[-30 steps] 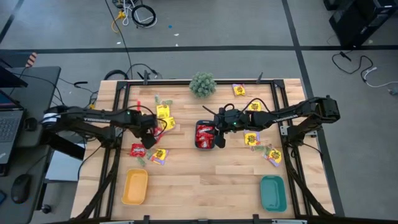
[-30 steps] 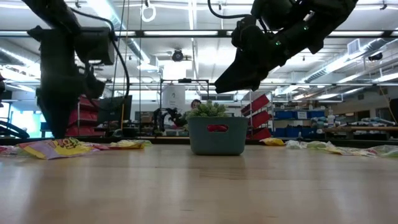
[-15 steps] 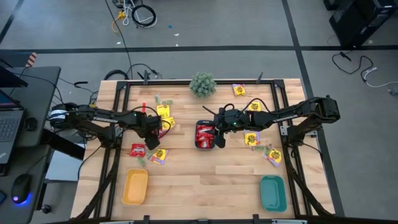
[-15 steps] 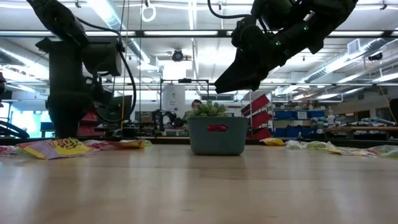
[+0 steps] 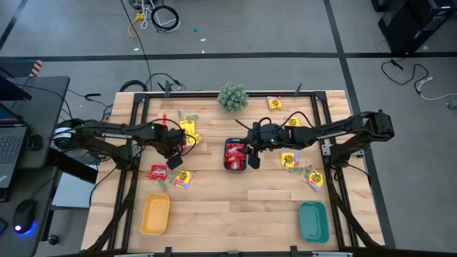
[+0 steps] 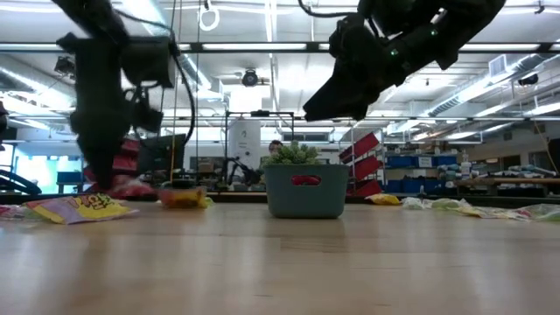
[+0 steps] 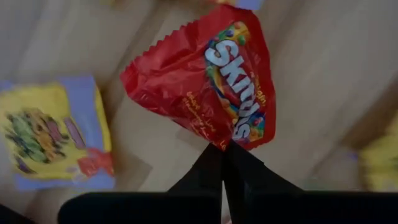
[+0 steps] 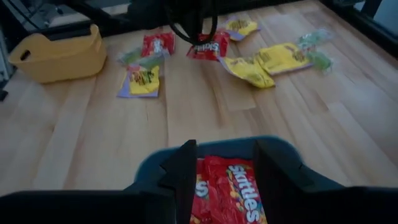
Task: Sort candy
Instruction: Put the red candy pack into the blue bin
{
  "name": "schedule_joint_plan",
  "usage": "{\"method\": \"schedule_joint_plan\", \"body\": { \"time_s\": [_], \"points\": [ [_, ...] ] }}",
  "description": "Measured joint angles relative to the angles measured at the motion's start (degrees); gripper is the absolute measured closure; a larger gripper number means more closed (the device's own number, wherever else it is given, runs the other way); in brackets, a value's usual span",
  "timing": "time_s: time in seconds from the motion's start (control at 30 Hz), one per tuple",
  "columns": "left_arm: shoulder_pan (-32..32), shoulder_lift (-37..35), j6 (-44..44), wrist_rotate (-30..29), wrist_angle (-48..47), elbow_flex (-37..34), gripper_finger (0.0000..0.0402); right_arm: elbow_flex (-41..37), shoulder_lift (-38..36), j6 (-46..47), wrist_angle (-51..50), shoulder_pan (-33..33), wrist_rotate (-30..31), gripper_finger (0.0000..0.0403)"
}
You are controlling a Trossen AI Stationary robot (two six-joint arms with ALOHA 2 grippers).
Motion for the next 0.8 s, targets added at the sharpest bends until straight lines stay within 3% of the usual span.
{"method": "schedule_joint_plan", "body": {
  "time_s": [0.2, 0.4, 0.8],
  "points": [
    [0.0, -2.1, 5.1, 0.7, -2.9, 9.1, 0.0399, 0.0, -5.2, 0.4, -5.7, 0.2, 0.8, 0.0261],
    [0.0, -0.5, 14.2, 7.0, 2.7, 16.8, 0.0400, 0.0, -10.0, 0.5, -12.0, 0.9, 3.0, 0.0261],
    [-0.1, 17.5, 34.1, 16.8, 10.7, 29.7, 0.0401, 0.0, -16.3, 3.4, -24.2, 1.1, 5.3, 0.0260]
  ]
}}
